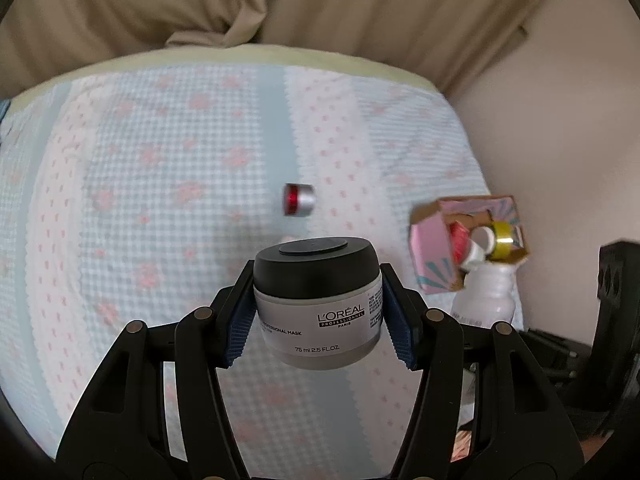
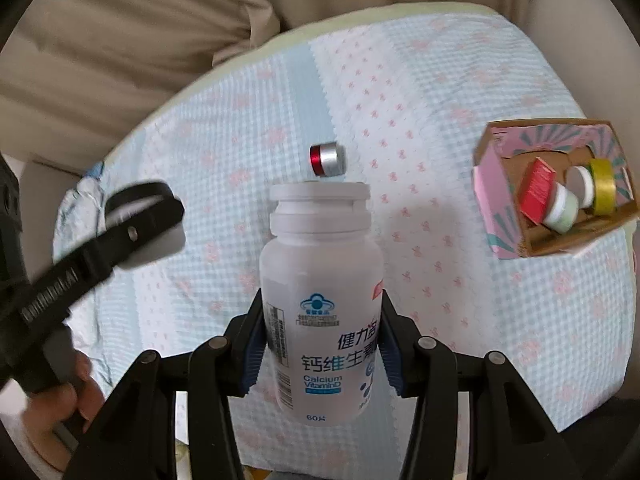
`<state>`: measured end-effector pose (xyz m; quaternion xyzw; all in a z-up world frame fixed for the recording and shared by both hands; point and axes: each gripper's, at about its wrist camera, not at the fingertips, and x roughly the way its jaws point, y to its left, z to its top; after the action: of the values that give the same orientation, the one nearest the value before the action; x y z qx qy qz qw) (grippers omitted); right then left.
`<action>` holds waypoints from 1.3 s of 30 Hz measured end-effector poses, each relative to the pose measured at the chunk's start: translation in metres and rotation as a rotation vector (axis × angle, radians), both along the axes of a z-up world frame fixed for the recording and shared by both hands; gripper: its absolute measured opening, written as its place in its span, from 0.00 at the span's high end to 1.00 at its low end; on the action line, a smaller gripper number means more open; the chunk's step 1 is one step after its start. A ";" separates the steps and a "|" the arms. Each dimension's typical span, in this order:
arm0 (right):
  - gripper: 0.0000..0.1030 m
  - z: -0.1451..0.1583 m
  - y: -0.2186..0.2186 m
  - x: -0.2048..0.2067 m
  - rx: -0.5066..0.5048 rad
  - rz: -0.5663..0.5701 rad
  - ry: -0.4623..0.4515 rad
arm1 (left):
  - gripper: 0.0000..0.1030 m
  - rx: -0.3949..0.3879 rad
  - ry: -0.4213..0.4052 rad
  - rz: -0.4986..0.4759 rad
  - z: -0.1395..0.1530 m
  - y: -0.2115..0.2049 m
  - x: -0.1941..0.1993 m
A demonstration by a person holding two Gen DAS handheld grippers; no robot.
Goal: Organize rigid objects
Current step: 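Carry the L'Oréal jar and pill bottle into the pink box and release both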
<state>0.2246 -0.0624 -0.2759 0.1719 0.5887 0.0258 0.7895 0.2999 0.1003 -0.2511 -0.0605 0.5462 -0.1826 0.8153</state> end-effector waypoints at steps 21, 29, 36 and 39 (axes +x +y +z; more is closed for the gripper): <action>0.56 0.059 -0.247 -0.042 -0.044 -0.008 -0.104 | 0.47 -0.038 0.002 0.005 0.014 -0.237 -0.053; 0.56 0.013 -0.333 0.003 -0.042 0.036 -0.021 | 0.47 0.008 0.071 -0.006 -0.036 -0.329 -0.023; 0.56 -0.039 -0.356 0.037 -0.037 0.110 0.038 | 0.47 0.079 0.138 -0.022 -0.090 -0.366 0.022; 0.56 -0.067 -0.358 0.050 -0.030 0.138 0.054 | 0.47 0.110 0.165 -0.030 -0.121 -0.378 0.046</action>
<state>0.2743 -0.4203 -0.3432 0.1197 0.6205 0.0665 0.7722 0.3463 -0.2777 -0.3716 -0.0221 0.6214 -0.1590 0.7669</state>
